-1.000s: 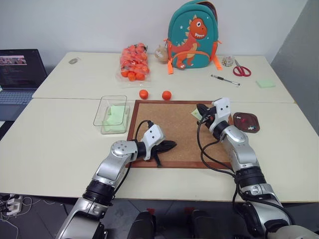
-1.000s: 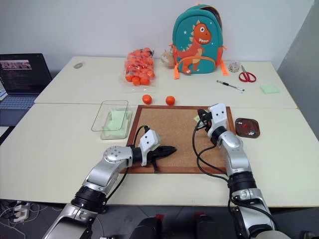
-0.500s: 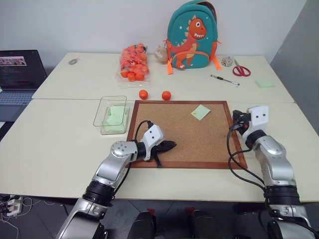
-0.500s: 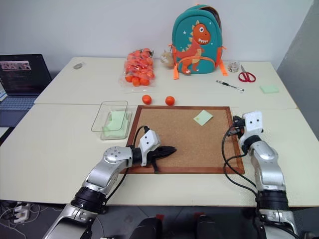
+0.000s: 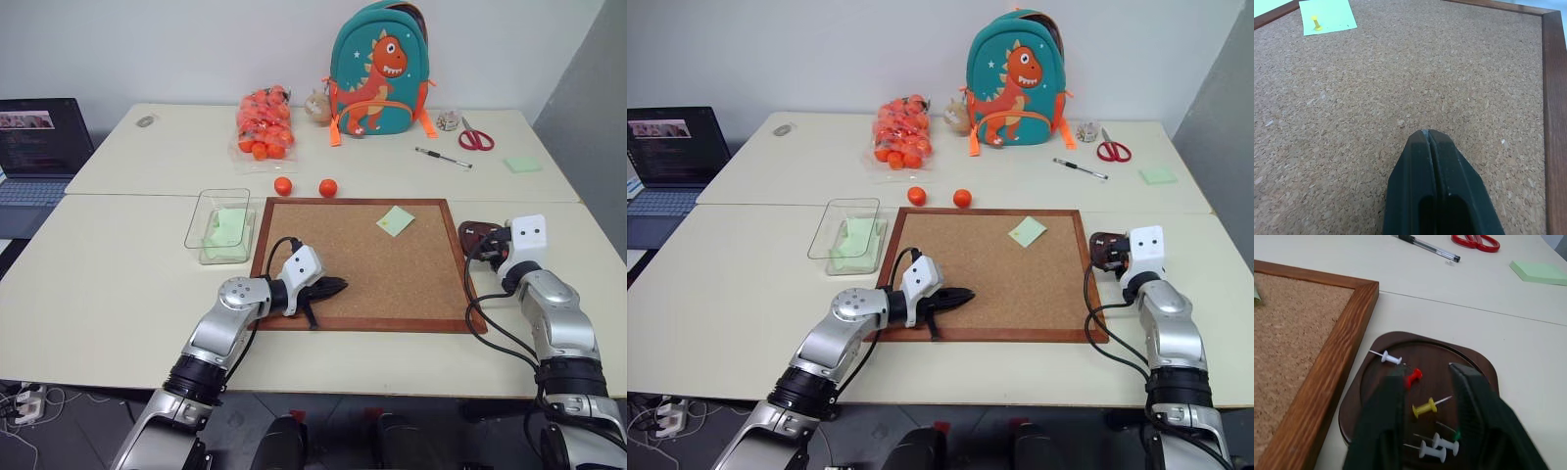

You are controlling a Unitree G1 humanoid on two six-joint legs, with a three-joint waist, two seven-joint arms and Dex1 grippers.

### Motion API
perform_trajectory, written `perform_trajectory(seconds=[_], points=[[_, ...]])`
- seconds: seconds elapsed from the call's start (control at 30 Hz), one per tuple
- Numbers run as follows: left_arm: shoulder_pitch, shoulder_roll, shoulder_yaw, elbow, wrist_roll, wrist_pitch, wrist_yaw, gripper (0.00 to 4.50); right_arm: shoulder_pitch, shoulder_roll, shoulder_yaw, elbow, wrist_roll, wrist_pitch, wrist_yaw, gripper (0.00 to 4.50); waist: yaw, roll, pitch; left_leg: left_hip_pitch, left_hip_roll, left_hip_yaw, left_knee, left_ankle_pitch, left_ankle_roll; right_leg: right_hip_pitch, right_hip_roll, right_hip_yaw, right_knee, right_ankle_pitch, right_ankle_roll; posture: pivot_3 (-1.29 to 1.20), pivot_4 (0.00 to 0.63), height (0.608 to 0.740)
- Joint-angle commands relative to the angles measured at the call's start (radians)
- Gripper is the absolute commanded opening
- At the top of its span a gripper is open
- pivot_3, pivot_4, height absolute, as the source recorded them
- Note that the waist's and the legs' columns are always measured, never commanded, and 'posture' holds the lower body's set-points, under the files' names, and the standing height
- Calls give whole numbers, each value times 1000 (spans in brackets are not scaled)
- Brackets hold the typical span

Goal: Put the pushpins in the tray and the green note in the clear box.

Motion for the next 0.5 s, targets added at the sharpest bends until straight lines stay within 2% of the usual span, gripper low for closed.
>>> perform_trajectory(seconds=[0.03,0.13,0.2,0.27,0.37,0.5], points=[[22,1,-36,28,23,13,-11,0,-11,-20,-43,-42,26,-12,-2,2447,0,0,0,0,0,0,0,0,0,0,0,0,0,0,0,0,150,740],[22,1,-36,29,23,12,-10,0,0,-22,-42,-85,32,-14,1,3079,0,0,0,0,0,0,0,0,0,0,0,0,0,0,0,0,150,740],[20,0,-36,32,23,11,-10,0,7,6,-11,-160,69,-19,54,3639,0,0,0,0,0,0,0,0,0,0,0,0,0,0,0,0,150,740],[20,0,-35,34,23,11,-10,0,14,38,38,-226,102,-11,110,3876,0,0,0,0,0,0,0,0,0,0,0,0,0,0,0,0,150,740],[19,0,-36,36,21,11,-13,0,1,87,105,-241,96,-3,131,3876,-1,1,0,0,0,0,0,0,0,0,0,0,0,0,0,0,150,740],[14,-1,-35,43,22,9,-14,0,-57,162,181,-164,55,-40,115,3876,0,1,0,0,0,-1,1,0,0,0,0,-1,0,0,0,0,150,740]])
